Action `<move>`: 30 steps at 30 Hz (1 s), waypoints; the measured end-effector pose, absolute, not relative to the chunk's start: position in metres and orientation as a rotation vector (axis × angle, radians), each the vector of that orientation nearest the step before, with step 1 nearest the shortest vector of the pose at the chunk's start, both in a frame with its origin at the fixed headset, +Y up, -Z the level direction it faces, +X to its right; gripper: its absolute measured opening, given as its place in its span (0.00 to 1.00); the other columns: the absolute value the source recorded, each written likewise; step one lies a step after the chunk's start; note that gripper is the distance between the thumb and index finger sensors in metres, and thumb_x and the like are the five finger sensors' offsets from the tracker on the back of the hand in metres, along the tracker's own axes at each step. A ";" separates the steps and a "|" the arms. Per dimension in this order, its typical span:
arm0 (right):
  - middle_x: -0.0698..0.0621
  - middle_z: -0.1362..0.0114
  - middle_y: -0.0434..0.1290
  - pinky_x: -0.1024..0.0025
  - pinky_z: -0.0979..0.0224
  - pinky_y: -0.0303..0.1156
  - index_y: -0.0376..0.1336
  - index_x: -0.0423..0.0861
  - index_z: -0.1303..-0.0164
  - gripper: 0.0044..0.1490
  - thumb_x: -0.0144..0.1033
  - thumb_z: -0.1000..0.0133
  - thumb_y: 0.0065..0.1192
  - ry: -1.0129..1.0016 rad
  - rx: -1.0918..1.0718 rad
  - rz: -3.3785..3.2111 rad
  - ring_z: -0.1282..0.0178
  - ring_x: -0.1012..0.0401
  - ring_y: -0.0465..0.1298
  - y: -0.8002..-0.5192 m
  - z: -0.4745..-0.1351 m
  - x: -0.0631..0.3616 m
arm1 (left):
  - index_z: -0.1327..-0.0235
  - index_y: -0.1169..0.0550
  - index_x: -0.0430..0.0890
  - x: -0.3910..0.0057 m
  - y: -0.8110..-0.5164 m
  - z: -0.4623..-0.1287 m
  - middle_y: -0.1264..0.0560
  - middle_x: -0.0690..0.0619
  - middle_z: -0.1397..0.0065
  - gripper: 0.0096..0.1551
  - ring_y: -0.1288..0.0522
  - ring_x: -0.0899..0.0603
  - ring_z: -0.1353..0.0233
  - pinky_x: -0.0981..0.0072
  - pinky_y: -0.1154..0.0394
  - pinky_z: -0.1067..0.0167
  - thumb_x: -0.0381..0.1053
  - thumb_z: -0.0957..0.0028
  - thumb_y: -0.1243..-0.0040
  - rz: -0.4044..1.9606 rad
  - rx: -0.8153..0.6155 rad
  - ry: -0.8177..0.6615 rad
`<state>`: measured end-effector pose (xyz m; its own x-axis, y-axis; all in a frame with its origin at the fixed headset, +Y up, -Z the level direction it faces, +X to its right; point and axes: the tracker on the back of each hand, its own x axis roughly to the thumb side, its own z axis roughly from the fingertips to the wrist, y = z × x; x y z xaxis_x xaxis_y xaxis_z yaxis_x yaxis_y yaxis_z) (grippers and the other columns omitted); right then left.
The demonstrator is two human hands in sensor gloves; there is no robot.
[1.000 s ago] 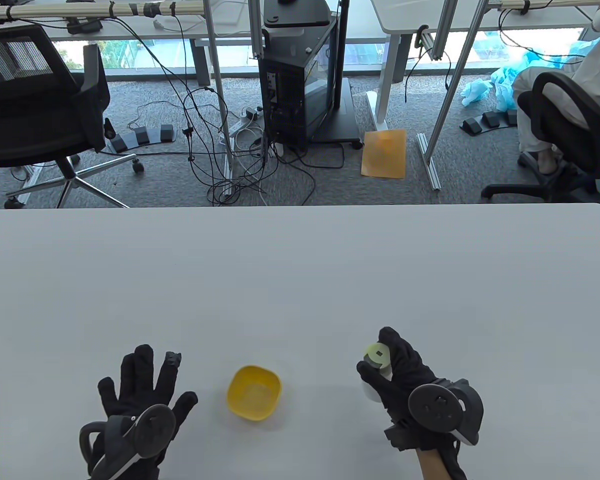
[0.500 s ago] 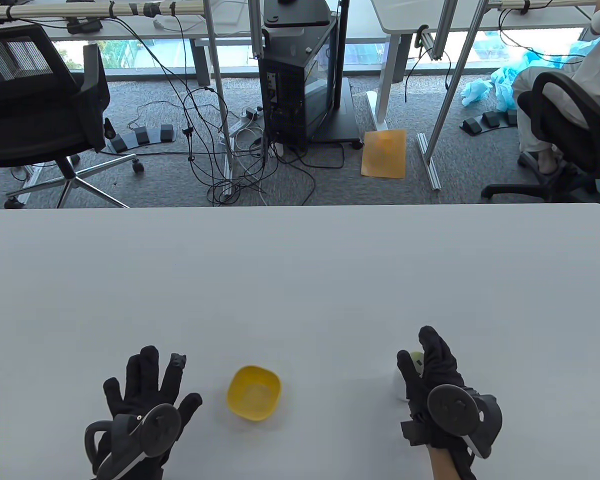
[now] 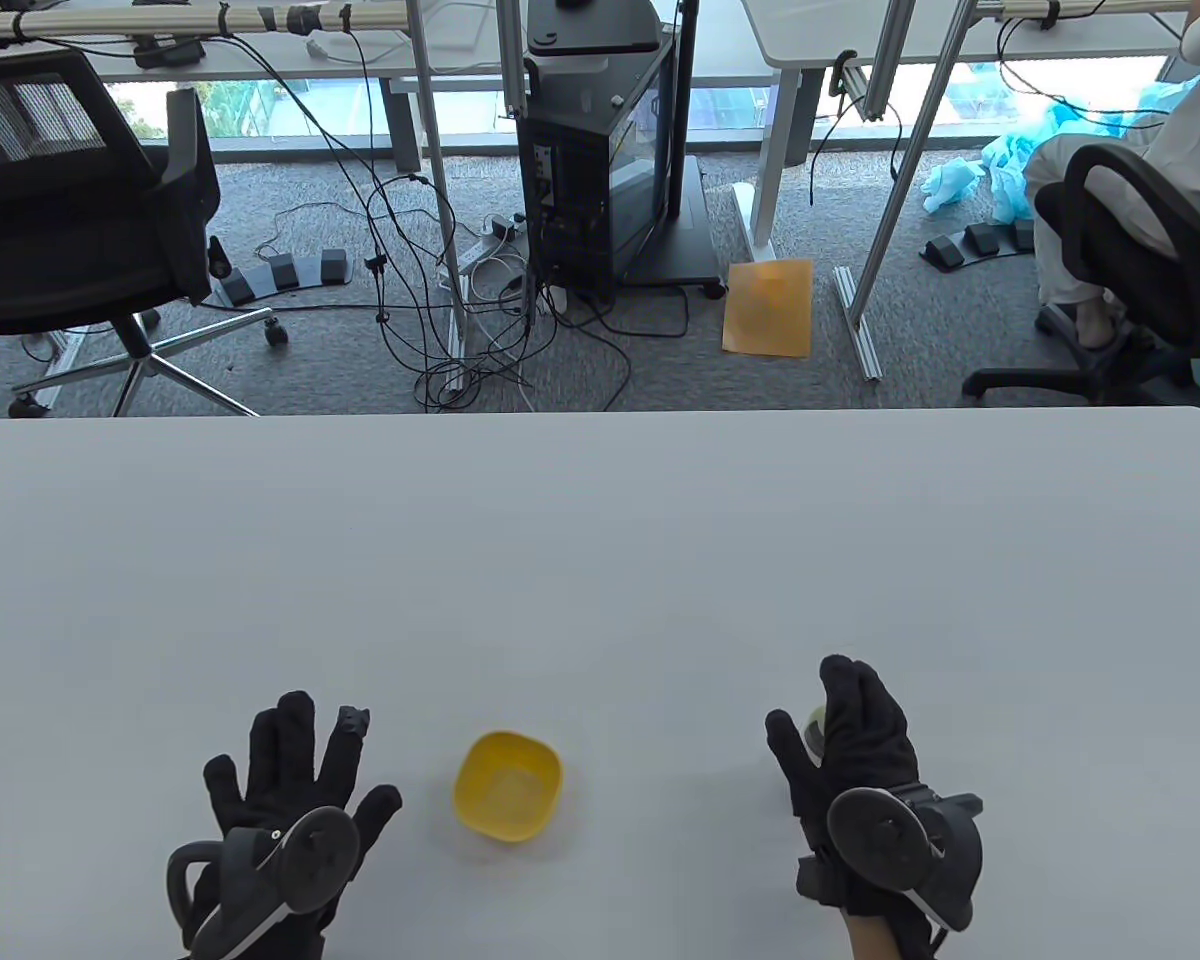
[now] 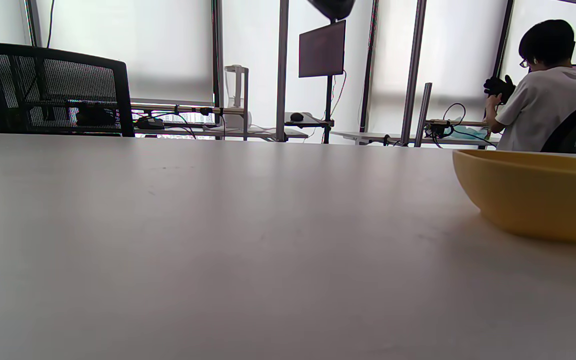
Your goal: Invert dispenser and press with thumb onto small dish
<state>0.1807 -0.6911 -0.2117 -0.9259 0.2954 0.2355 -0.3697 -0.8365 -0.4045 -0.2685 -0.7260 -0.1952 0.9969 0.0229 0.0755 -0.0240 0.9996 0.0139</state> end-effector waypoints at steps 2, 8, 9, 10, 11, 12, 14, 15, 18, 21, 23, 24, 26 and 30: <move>0.16 0.24 0.56 0.26 0.39 0.63 0.51 0.23 0.18 0.53 0.49 0.36 0.64 -0.600 0.279 2.731 0.30 0.22 0.63 -0.688 -0.209 0.174 | 0.09 0.45 0.56 -0.269 -0.726 -0.195 0.54 0.35 0.08 0.47 0.50 0.26 0.11 0.19 0.52 0.28 0.76 0.40 0.71 0.024 0.015 -0.073; 0.11 0.22 0.37 0.19 0.38 0.54 0.42 0.23 0.14 0.62 0.54 0.36 0.63 -0.469 0.465 2.793 0.29 0.13 0.46 -0.684 -0.201 0.150 | 0.09 0.45 0.56 -0.271 -0.725 -0.195 0.54 0.35 0.08 0.47 0.50 0.26 0.11 0.19 0.52 0.28 0.76 0.40 0.71 0.031 0.019 -0.067; 0.11 0.22 0.35 0.17 0.38 0.52 0.41 0.23 0.13 0.63 0.55 0.36 0.62 -0.433 0.491 2.808 0.29 0.13 0.42 -0.684 -0.200 0.146 | 0.09 0.45 0.56 -0.272 -0.725 -0.196 0.54 0.35 0.08 0.47 0.50 0.26 0.11 0.19 0.52 0.28 0.76 0.40 0.71 0.032 0.019 -0.067; 0.11 0.22 0.33 0.16 0.38 0.50 0.40 0.24 0.13 0.64 0.56 0.36 0.62 -0.403 0.505 2.823 0.29 0.12 0.40 -0.684 -0.199 0.143 | 0.09 0.45 0.56 -0.272 -0.725 -0.196 0.54 0.35 0.08 0.47 0.50 0.26 0.11 0.19 0.52 0.28 0.76 0.40 0.71 0.032 0.020 -0.067; 0.11 0.23 0.31 0.15 0.39 0.49 0.39 0.24 0.13 0.64 0.57 0.36 0.62 -0.357 0.534 2.841 0.29 0.12 0.38 -0.685 -0.199 0.140 | 0.09 0.45 0.56 -0.272 -0.725 -0.196 0.54 0.35 0.08 0.47 0.50 0.26 0.11 0.19 0.52 0.28 0.76 0.40 0.71 0.033 0.021 -0.068; 0.11 0.23 0.30 0.14 0.39 0.48 0.38 0.25 0.12 0.65 0.58 0.36 0.61 -0.319 0.552 2.853 0.30 0.12 0.37 -0.686 -0.199 0.137 | 0.09 0.45 0.56 -0.272 -0.725 -0.196 0.54 0.35 0.08 0.47 0.50 0.26 0.11 0.19 0.52 0.28 0.76 0.40 0.71 0.033 0.022 -0.069; 0.12 0.24 0.27 0.13 0.40 0.45 0.36 0.26 0.12 0.67 0.59 0.36 0.61 -0.200 0.613 2.883 0.31 0.12 0.33 -0.689 -0.199 0.129 | 0.09 0.45 0.56 -0.273 -0.725 -0.196 0.54 0.35 0.08 0.47 0.50 0.26 0.11 0.19 0.52 0.28 0.76 0.40 0.71 0.034 0.024 -0.070; 0.12 0.25 0.25 0.12 0.40 0.43 0.35 0.26 0.12 0.68 0.60 0.36 0.60 -0.161 0.632 2.893 0.31 0.12 0.31 -0.690 -0.199 0.126 | 0.09 0.45 0.56 -0.273 -0.725 -0.196 0.54 0.35 0.08 0.47 0.50 0.26 0.11 0.19 0.52 0.28 0.76 0.40 0.71 0.034 0.025 -0.071; 0.12 0.26 0.22 0.12 0.41 0.41 0.31 0.26 0.14 0.70 0.62 0.37 0.60 -0.069 0.710 2.924 0.32 0.12 0.29 -0.696 -0.200 0.116 | 0.09 0.45 0.56 -0.272 -0.726 -0.195 0.54 0.35 0.07 0.47 0.50 0.26 0.11 0.19 0.52 0.28 0.76 0.40 0.71 0.030 0.027 -0.077; 0.12 0.27 0.22 0.11 0.41 0.40 0.29 0.26 0.14 0.72 0.63 0.37 0.59 0.004 0.758 2.935 0.33 0.12 0.28 -0.701 -0.201 0.110 | 0.09 0.45 0.56 -0.271 -0.725 -0.195 0.54 0.35 0.08 0.47 0.50 0.26 0.11 0.19 0.52 0.28 0.76 0.40 0.71 0.024 0.026 -0.078; 0.12 0.27 0.22 0.11 0.42 0.39 0.29 0.26 0.14 0.72 0.63 0.37 0.59 0.037 0.774 2.942 0.33 0.12 0.27 -0.705 -0.201 0.107 | 0.09 0.45 0.56 -0.271 -0.725 -0.195 0.54 0.35 0.07 0.47 0.50 0.26 0.11 0.19 0.52 0.28 0.76 0.40 0.71 0.024 0.029 -0.080; 0.12 0.27 0.22 0.11 0.42 0.39 0.29 0.26 0.14 0.71 0.63 0.37 0.58 0.063 0.790 2.949 0.33 0.12 0.27 -0.708 -0.201 0.104 | 0.09 0.45 0.56 -0.271 -0.726 -0.195 0.54 0.35 0.07 0.47 0.50 0.26 0.11 0.19 0.52 0.28 0.76 0.40 0.71 0.023 0.030 -0.080; 0.12 0.27 0.22 0.11 0.42 0.38 0.29 0.26 0.14 0.70 0.64 0.36 0.55 0.094 0.809 2.959 0.33 0.12 0.27 -0.713 -0.201 0.100 | 0.09 0.46 0.56 -0.270 -0.726 -0.195 0.54 0.35 0.07 0.47 0.50 0.26 0.11 0.19 0.52 0.28 0.76 0.40 0.71 0.021 0.030 -0.081; 0.12 0.27 0.22 0.10 0.43 0.37 0.30 0.25 0.14 0.67 0.64 0.34 0.49 0.138 0.856 2.978 0.33 0.13 0.27 -0.721 -0.202 0.092 | 0.09 0.46 0.56 -0.270 -0.727 -0.195 0.54 0.36 0.07 0.47 0.50 0.26 0.11 0.19 0.52 0.28 0.76 0.40 0.71 0.018 0.024 -0.078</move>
